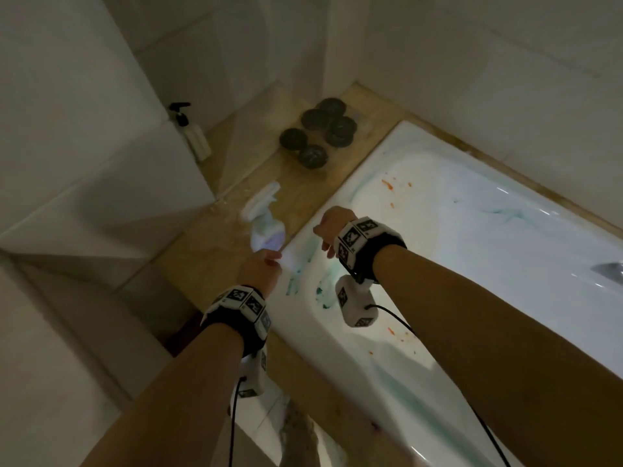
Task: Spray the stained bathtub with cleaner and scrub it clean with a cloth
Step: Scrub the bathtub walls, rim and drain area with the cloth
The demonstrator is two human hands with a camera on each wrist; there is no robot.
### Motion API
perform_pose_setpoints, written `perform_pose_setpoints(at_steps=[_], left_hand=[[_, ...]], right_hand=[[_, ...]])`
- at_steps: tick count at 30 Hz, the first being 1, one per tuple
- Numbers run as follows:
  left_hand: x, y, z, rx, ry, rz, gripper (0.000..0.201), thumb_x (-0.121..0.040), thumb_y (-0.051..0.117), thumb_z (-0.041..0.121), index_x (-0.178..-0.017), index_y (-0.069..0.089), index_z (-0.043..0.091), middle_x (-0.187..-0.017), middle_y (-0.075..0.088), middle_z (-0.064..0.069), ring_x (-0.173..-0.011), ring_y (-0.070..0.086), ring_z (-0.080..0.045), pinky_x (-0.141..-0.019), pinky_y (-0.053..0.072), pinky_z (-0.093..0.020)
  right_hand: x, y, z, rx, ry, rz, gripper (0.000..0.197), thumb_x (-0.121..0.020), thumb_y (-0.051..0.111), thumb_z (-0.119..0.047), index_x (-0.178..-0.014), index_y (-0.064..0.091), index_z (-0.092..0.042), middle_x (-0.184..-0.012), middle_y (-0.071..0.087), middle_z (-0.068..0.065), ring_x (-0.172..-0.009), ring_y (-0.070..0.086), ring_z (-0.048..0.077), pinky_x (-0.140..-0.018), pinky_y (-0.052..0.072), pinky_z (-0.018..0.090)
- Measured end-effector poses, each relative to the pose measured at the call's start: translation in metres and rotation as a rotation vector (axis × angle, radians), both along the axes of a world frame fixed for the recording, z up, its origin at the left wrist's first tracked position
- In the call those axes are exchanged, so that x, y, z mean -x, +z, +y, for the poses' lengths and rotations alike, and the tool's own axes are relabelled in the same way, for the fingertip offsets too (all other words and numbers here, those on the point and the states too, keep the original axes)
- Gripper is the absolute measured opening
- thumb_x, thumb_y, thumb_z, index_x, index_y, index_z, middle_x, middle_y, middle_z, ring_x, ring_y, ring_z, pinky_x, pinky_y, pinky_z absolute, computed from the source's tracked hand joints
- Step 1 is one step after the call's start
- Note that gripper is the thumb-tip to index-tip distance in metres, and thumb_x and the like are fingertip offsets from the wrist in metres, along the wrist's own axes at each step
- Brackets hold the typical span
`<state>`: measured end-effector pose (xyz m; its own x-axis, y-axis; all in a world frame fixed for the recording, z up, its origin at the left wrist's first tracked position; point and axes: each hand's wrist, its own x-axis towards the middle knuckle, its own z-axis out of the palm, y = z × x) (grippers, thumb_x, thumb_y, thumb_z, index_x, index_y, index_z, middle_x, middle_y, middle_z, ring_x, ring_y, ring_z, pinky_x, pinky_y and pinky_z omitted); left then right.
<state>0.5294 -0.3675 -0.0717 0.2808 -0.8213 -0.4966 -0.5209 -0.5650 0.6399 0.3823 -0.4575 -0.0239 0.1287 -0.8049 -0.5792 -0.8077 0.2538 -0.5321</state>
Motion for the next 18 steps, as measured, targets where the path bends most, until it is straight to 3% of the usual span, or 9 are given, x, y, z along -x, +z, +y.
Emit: perform_pose_setpoints(at_steps=[1,3,6,7,12,16,18], left_hand=[[0.012,0.0,-0.001,-0.025,-0.01,0.012,0.028,-0.088,0.05,0.003,-0.112,0.063,0.008,-0.097,0.061,-0.01,-0.065,0.05,-0.013,-0.05,0.034,-0.012],[0.041,0.001,-0.001,-0.04,-0.039,0.029,0.03,-0.088,0.049,0.002,-0.113,0.063,0.011,-0.096,0.063,-0.011,-0.065,0.051,-0.015,-0.05,0.037,-0.01],[0.088,-0.004,0.003,-0.052,-0.127,0.023,0.031,-0.086,0.05,0.002,-0.112,0.064,0.013,-0.112,0.065,-0.014,-0.097,0.059,-0.028,-0.079,0.046,-0.026],[0.104,-0.006,0.004,-0.063,-0.162,0.012,0.031,-0.086,0.051,0.003,-0.112,0.064,0.013,-0.114,0.065,-0.013,-0.1,0.059,-0.028,-0.082,0.045,-0.028],[0.181,-0.025,0.021,-0.088,-0.288,0.045,0.031,-0.086,0.05,0.002,-0.111,0.064,0.013,-0.103,0.066,-0.011,-0.079,0.054,-0.02,-0.064,0.045,-0.024],[0.237,-0.052,0.052,-0.145,-0.433,0.04,0.03,-0.086,0.051,0.001,-0.111,0.065,0.011,-0.104,0.067,-0.015,-0.085,0.058,-0.025,-0.073,0.043,-0.024],[0.26,-0.068,0.073,-0.198,-0.512,0.009,0.029,-0.086,0.051,0.001,-0.11,0.066,0.011,-0.108,0.067,-0.016,-0.097,0.06,-0.028,-0.078,0.043,-0.024]], right_hand=[[0.017,0.001,0.004,0.014,0.012,0.029,0.036,-0.091,0.053,-0.019,-0.121,0.055,0.001,-0.121,0.06,0.019,-0.108,0.06,0.033,-0.089,0.051,0.036],[0.052,-0.003,0.01,-0.018,0.004,0.061,0.036,-0.091,0.054,-0.02,-0.12,0.056,0.0,-0.119,0.06,0.02,-0.108,0.06,0.034,-0.09,0.051,0.038],[0.11,-0.015,0.026,-0.054,-0.066,0.082,0.035,-0.091,0.053,-0.021,-0.119,0.057,-0.001,-0.118,0.061,0.019,-0.107,0.06,0.033,-0.091,0.05,0.04],[0.127,-0.02,0.032,-0.049,-0.066,0.098,0.034,-0.091,0.053,-0.022,-0.118,0.058,-0.001,-0.117,0.062,0.019,-0.106,0.061,0.033,-0.09,0.051,0.04],[0.214,-0.047,0.075,-0.109,-0.124,0.138,0.033,-0.092,0.052,-0.02,-0.117,0.059,-0.001,-0.116,0.062,0.018,-0.106,0.061,0.033,-0.089,0.051,0.037],[0.286,-0.087,0.131,-0.194,-0.109,0.236,0.03,-0.091,0.052,-0.02,-0.113,0.061,-0.003,-0.112,0.064,0.016,-0.103,0.062,0.032,-0.09,0.051,0.039],[0.318,-0.11,0.166,-0.287,-0.031,0.325,0.021,-0.092,0.051,-0.022,-0.096,0.064,-0.007,-0.107,0.066,0.013,-0.094,0.063,0.029,-0.089,0.051,0.039]])
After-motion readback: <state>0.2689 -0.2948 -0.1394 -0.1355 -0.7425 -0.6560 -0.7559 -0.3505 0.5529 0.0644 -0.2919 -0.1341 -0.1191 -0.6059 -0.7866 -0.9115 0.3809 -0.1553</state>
